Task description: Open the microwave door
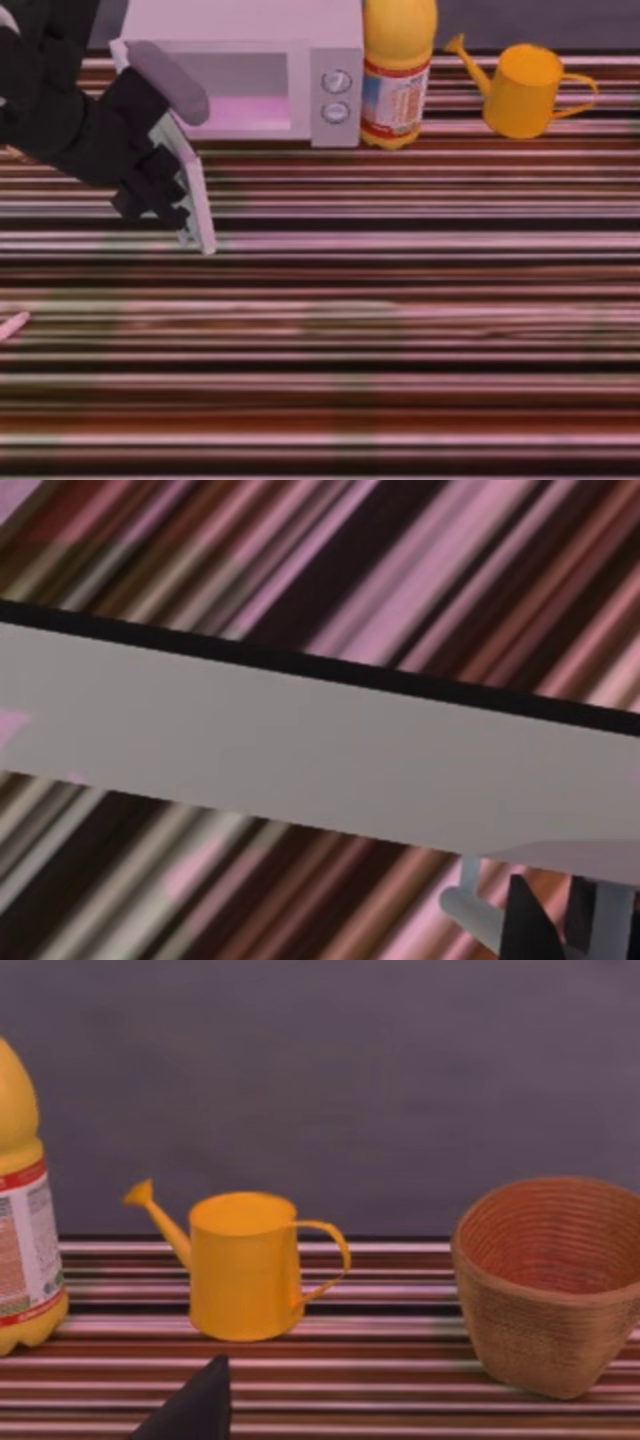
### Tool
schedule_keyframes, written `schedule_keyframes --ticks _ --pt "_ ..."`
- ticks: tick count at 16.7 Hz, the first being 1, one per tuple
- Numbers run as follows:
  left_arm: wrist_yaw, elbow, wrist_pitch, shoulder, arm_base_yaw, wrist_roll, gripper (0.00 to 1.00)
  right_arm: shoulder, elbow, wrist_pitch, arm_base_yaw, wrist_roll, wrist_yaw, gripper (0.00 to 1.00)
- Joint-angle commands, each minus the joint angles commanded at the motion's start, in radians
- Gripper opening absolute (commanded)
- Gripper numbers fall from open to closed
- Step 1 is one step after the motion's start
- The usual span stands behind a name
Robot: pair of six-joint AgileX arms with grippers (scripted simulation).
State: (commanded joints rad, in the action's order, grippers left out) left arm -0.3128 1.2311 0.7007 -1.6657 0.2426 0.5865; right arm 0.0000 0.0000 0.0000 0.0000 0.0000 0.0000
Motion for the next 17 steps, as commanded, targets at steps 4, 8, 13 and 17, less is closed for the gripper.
schedule_keyframes --ticks 4,8,13,17 --pt "-0.014 0.002 0.013 -0.005 -0.011 0.03 0.0 0.0 0.0 0.0 0.0 0.0 0.0 1.0" --pt "-0.052 0.008 0.054 -0.008 -0.053 0.131 0.0 0.0 0.0 0.0 0.0 0.0 0.0 1.0" --pt "-0.089 0.014 0.088 -0.005 -0.09 0.224 0.0 0.0 0.0 0.0 0.0 0.0 0.0 1.0" --pt "-0.089 0.014 0.088 -0.005 -0.09 0.224 0.0 0.0 0.0 0.0 0.0 0.0 0.0 1.0"
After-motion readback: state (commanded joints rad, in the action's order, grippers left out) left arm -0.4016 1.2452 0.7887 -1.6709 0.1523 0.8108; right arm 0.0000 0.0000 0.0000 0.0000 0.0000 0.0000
